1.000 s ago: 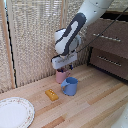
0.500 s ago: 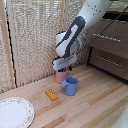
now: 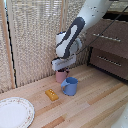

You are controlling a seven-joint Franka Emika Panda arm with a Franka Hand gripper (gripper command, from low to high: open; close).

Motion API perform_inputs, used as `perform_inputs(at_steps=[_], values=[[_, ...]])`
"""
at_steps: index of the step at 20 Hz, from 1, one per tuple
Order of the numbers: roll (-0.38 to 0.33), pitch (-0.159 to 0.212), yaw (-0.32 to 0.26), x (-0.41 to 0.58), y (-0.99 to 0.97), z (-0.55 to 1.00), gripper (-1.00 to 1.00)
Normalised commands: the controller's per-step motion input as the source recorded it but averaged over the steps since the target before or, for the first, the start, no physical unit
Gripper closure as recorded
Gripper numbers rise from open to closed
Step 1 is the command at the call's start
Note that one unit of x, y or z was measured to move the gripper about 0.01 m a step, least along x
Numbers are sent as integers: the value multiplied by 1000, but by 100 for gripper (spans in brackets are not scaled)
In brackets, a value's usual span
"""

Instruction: Propose to navigate your clamp on the clench of the first drawer. Use gentle force to register to the cabinet. Send posterior your swing mandate till over it lurks, a cup of pink essence. Fortify your grip after aiming concentric with the pink cup’s periphery. Manoeuvre the pink towards the cabinet's top. Drop your compression till the cup is resting inside.

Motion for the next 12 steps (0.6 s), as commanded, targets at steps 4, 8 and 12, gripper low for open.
perform_inputs(at_steps=[4,8,12], values=[[6,126,8,-266,137,-224,100],[0,43,-68,-406,178,-43,100],[34,-170,-258,-61,181,371,100]])
